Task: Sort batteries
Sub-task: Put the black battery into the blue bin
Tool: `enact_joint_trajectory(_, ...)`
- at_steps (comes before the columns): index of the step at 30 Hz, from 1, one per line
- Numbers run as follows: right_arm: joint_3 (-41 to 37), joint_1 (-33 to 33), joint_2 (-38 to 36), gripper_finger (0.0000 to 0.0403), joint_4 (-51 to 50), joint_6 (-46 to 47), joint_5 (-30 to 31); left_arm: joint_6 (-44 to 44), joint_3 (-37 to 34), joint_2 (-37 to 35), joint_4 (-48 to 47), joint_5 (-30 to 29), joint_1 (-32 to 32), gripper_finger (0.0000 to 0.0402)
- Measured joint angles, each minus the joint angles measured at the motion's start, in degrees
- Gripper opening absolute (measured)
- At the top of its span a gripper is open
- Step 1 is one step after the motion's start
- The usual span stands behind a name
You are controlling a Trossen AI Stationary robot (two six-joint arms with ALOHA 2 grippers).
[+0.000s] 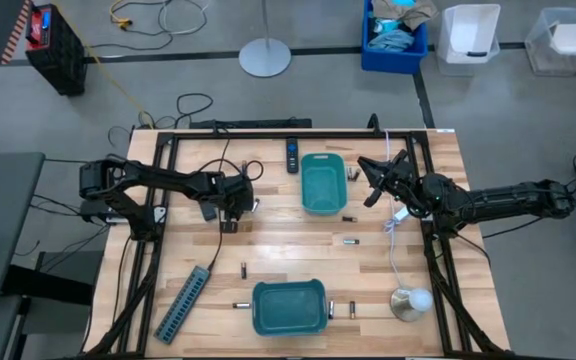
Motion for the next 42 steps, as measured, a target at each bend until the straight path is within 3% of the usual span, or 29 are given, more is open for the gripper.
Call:
enact_joint_trajectory(10,0.00,0.04,0.00,0.0051,-0.02,0.00,-0.02,0.03,-0.15,-6.68,-0.91,0.41,0.00,0.0045)
enact_joint_trajectory(20,0.00,0.04,0.00,0.0051,0.00,0.00,-0.02,-2.55,-0.04,-11.52,8.07,8.20,0.00,0.0045)
enact_joint_trajectory(34,0.00,0.07,-0.02,0.0051,0.52,0.04,-0.04,-9.10,0.41,-8.50,31.38,9.12,-0.09,0.0045)
enact_joint_trajectory(42,0.00,0.09,-0.02,0.0051,0.57,0.02,-0.04,-10.48,6.64,-0.05,32.41,12.80,-0.20,0.0045)
